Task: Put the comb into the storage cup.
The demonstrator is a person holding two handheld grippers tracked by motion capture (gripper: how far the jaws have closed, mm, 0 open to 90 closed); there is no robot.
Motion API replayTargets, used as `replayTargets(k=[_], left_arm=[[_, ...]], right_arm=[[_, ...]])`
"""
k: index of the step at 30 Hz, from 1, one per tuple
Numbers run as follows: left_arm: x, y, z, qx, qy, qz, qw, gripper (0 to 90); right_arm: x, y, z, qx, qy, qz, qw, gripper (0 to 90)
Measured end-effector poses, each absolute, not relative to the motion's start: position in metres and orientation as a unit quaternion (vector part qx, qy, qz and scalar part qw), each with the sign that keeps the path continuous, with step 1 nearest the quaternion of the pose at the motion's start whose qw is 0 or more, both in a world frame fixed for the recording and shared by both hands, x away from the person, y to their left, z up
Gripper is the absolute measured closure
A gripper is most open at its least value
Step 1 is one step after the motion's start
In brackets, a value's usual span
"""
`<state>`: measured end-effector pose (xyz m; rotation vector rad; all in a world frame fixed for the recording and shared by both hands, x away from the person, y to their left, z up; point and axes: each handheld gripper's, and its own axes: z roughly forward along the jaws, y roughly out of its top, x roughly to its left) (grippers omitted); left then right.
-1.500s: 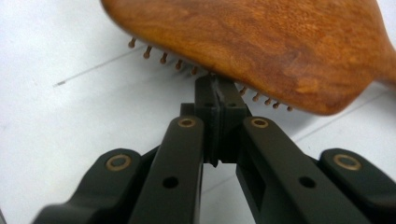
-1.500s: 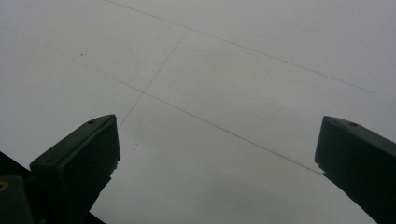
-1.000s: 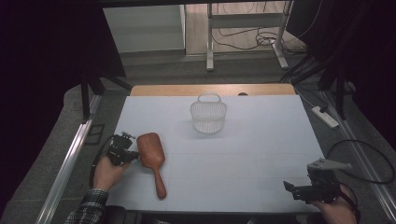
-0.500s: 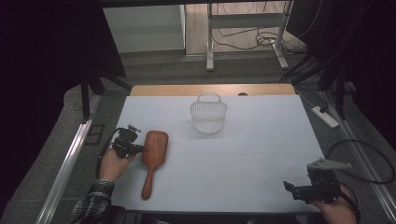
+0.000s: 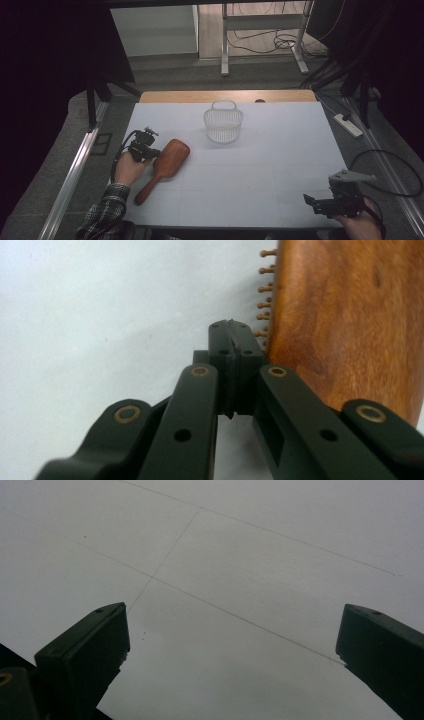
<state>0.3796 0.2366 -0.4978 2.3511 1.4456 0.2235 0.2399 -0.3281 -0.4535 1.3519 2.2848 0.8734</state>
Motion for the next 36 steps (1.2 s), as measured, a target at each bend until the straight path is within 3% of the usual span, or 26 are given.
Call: replayTargets(k=[15, 36], left_arm=[[0.386, 0.237, -0.494, 0.833, 0.508, 0.077, 0.204, 88.9], [0.346, 0.256, -0.473, 0.826, 0.488, 0.077, 0.270, 88.8]], right_arm=[[0.239, -0.328, -0.454, 0.476, 0.805, 0.308, 0.173, 1.1], [0.239, -0.329, -0.453, 0.474, 0.805, 0.313, 0.175, 1.2]])
